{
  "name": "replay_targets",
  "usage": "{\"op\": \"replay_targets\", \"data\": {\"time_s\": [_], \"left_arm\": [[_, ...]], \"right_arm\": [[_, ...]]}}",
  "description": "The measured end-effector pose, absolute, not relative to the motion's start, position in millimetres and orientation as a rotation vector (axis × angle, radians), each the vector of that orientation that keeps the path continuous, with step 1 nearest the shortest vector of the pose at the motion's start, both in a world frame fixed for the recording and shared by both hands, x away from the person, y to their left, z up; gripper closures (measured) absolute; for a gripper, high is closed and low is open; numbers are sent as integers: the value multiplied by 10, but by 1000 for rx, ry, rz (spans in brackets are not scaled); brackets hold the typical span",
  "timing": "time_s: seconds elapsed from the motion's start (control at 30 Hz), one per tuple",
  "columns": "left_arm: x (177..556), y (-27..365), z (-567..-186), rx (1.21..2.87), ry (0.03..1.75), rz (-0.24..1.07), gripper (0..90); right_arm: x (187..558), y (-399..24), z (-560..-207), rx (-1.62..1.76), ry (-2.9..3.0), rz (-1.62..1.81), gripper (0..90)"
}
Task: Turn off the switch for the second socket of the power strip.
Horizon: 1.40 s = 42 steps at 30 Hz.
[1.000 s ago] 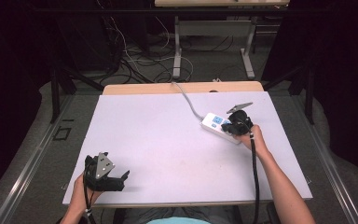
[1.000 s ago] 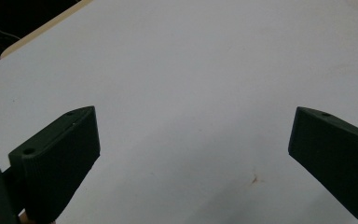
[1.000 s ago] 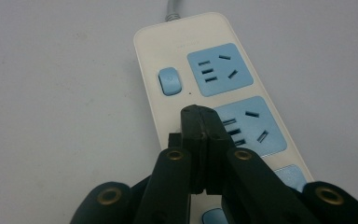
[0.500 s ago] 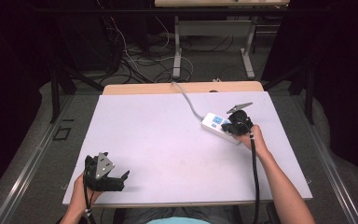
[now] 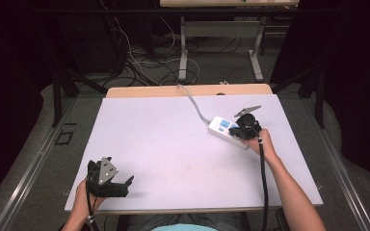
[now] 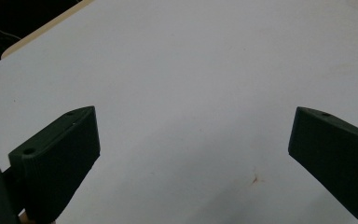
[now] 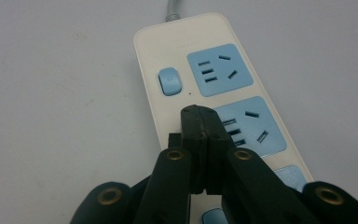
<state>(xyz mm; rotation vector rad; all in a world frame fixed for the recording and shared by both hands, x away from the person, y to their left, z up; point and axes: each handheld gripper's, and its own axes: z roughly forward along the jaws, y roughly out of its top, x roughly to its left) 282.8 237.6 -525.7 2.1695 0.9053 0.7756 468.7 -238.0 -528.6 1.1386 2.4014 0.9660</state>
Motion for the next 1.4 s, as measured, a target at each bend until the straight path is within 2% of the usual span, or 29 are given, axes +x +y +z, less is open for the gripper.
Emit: {"op": "replay_targets", "data": {"time_s": [1.4], "left_arm": [[2826, 2386, -5253, 2171, 898, 777, 18]], "right_arm": [[4674, -2365, -5276, 1107, 2405, 954, 900]]}}
